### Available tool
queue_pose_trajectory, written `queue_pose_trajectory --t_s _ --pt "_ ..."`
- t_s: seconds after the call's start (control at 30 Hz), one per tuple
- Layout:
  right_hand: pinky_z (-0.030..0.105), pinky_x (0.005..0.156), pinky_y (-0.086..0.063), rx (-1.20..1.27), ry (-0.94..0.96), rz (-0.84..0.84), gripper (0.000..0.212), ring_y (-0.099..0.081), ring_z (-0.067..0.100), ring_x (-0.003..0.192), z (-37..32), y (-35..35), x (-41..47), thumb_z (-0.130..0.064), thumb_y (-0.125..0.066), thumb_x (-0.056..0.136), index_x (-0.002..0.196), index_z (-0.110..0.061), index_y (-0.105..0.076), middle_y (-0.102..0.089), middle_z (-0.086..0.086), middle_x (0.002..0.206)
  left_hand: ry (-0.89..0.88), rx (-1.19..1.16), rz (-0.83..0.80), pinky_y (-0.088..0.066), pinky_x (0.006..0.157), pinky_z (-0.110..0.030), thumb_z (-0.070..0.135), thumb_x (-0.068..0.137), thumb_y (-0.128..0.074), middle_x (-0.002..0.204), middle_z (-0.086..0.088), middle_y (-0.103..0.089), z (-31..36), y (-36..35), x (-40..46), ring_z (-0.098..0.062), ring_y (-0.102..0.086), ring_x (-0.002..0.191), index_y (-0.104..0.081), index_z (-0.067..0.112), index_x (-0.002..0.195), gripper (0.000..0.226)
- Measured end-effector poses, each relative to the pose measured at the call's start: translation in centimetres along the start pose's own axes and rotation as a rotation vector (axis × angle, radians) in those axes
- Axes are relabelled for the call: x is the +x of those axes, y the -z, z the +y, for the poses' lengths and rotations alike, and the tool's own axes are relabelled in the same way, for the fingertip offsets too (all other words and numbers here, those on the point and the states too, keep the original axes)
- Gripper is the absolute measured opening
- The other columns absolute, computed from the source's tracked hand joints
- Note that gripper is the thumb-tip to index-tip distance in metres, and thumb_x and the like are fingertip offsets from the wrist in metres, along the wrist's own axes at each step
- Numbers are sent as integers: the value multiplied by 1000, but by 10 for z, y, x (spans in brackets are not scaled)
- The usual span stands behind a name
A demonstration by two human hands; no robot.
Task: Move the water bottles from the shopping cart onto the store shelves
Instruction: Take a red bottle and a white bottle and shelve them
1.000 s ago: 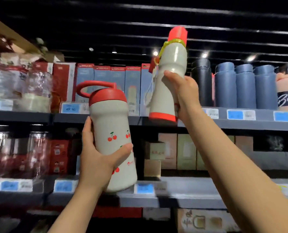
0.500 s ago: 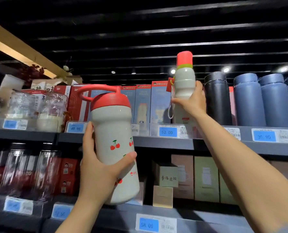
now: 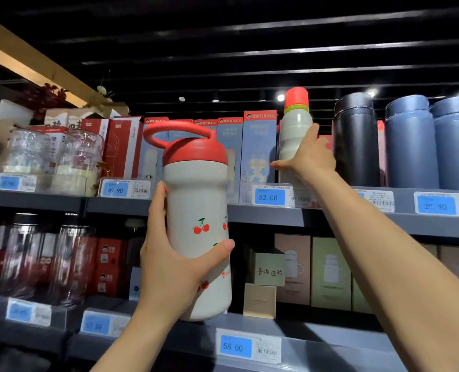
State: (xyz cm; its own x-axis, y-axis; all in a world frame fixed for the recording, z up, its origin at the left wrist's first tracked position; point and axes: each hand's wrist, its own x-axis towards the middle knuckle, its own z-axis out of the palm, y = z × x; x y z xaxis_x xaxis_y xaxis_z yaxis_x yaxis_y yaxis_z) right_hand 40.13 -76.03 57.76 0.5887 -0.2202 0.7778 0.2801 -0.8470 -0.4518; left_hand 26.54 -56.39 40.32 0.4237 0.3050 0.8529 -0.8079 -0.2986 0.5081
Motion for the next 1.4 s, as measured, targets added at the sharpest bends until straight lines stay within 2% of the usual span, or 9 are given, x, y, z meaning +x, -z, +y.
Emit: queue_pose_trajectory --t_s 0.27,0.7,0.8,0.87,0.97,1.1,1.2,1.27,1.4 --pt "47 85 -46 -161 4 111 124 -52 42 117 -2 -4 -3 -53 -81 67 151 -9 -1 -34 20 142 10 -37 14 -52 93 -45 38 47 -85 128 30 -50 -5 16 3 2 -56 111 -24 58 138 111" --pt "50 88 -44 -136 -3 119 119 -43 42 123 5 13 -13 -63 -76 66 151 -14 -8 -32 19 142 34 -103 31 -51 87 -35 36 46 -93 121 37 -50 -11 27 0 3 -57 107 -24 63 131 112" --pt "49 84 -47 -100 294 336 86 -42 37 116 6 23 -44 -52 -67 80 144 -8 -29 -42 19 131 37 -146 29 -53 87 -39 33 49 -91 118 36 -52 -9 24 -1 3 -59 104 -26 57 137 111" --pt "37 79 -44 -8 573 425 62 -46 26 104 7 23 -82 -45 -56 85 133 -7 -45 -52 15 118 48 -162 21 -53 87 -41 32 49 -92 119 34 -52 -6 19 -2 3 -59 104 -24 53 141 116" --pt "22 81 -46 392 534 34 62 -54 1 100 5 24 -149 -59 -51 82 134 -26 -44 -56 -10 117 59 -137 13 -50 95 -44 41 47 -86 135 26 -45 -1 5 -8 1 -54 115 -20 54 141 116" --pt "26 89 -52 763 265 -533 72 -64 -2 100 -4 22 -204 -73 -64 68 130 -49 -37 -65 -27 108 -1 37 -61 -42 101 -39 38 53 -86 149 21 -24 10 -18 -24 -6 -38 130 4 80 120 120" --pt "16 79 -52 834 181 -516 80 -61 -10 100 3 14 -217 -66 -71 54 123 -46 -37 -61 -35 105 -20 133 -214 -40 103 -36 36 61 -84 148 34 -1 18 -30 -37 -5 -29 134 23 80 111 126" --pt "18 77 -53 898 117 -460 81 -63 -6 98 12 11 -219 -59 -77 50 120 -40 -40 -64 -29 103 -47 96 -331 -41 106 -39 34 54 -88 143 43 5 16 -32 -39 -2 -28 137 18 77 119 132" --pt "24 75 -56 958 58 -409 77 -68 9 99 29 17 -215 -39 -83 61 127 -25 -46 -69 -8 109 -11 -149 -630 -44 105 -32 36 49 -88 153 27 -15 6 -22 -29 4 -33 135 -6 69 135 124"
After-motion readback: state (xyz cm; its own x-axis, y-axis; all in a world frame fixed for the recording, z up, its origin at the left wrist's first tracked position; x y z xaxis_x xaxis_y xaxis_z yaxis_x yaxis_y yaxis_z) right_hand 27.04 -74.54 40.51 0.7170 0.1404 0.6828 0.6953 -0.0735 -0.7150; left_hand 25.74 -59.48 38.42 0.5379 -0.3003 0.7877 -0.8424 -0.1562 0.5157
